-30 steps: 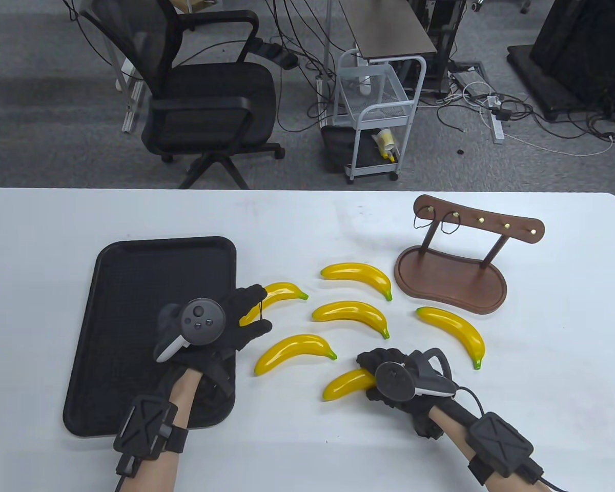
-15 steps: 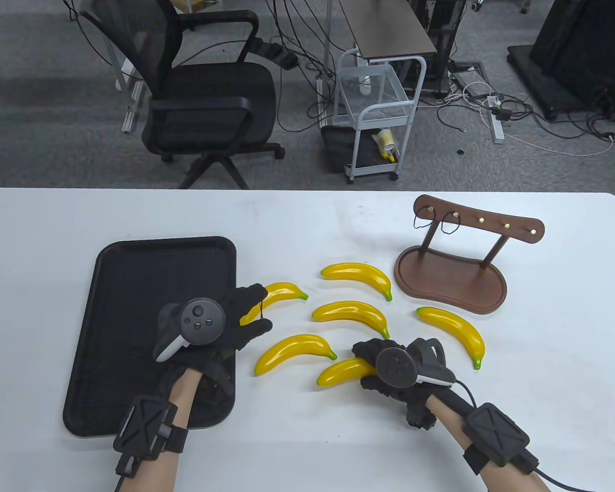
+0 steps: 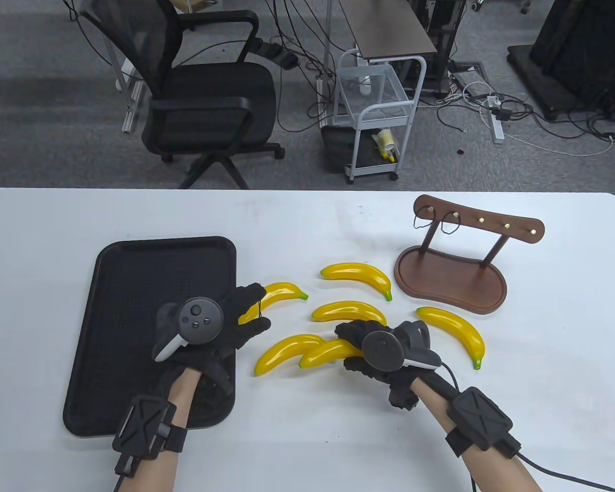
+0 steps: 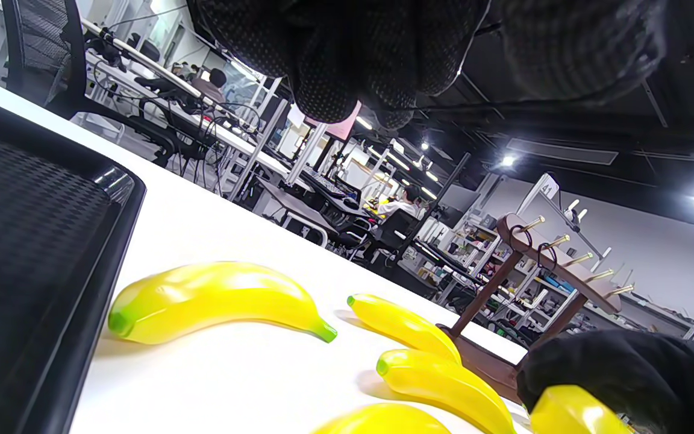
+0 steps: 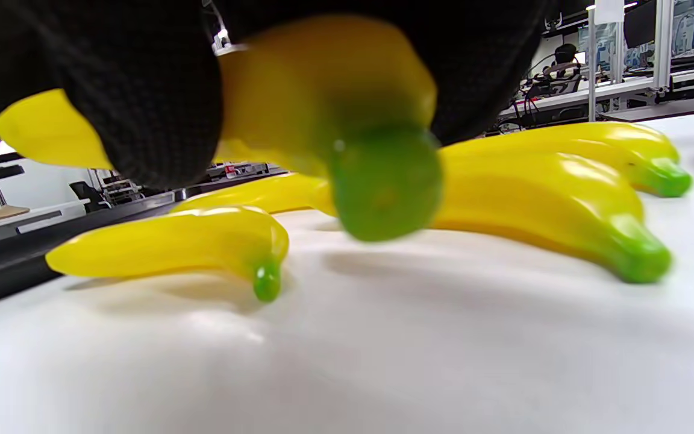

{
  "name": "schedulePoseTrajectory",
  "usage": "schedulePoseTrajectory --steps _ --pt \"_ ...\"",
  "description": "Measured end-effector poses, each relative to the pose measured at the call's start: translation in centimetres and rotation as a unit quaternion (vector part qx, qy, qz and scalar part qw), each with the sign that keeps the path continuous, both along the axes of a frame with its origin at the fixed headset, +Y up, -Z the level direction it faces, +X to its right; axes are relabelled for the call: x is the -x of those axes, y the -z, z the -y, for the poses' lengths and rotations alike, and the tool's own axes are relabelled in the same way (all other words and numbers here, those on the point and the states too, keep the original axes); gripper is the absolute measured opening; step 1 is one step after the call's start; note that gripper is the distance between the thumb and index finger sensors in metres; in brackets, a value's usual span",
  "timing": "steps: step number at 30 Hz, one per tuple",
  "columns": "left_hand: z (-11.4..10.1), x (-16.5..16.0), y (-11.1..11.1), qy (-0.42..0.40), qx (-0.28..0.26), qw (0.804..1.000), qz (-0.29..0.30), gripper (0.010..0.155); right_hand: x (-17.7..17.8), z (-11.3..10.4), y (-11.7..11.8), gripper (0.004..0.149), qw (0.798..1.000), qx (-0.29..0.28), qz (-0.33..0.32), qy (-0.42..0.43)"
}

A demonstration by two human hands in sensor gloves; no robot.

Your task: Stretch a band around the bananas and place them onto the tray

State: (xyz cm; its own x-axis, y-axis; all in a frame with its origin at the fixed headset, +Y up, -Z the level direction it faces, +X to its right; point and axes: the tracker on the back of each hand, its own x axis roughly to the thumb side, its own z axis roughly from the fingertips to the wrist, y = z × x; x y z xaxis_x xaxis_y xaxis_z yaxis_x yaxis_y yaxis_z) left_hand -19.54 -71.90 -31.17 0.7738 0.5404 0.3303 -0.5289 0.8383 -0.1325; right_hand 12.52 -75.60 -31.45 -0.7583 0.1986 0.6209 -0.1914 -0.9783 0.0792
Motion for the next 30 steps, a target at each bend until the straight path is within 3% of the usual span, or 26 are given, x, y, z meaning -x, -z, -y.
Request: schedulePoseTrajectory --steps 13,30 --pt "-0.1 0.2 0.0 0.002 -0.002 1.000 -0.005 0.067 4.4 -0.6 2.1 0.070 1.000 0.002 -0.020 0.012" --pt "-0.2 0.4 0.1 -0.003 -0.002 1.000 -0.008 0.066 8.0 2.6 3.0 0.070 0.999 0.021 -0.032 0.004"
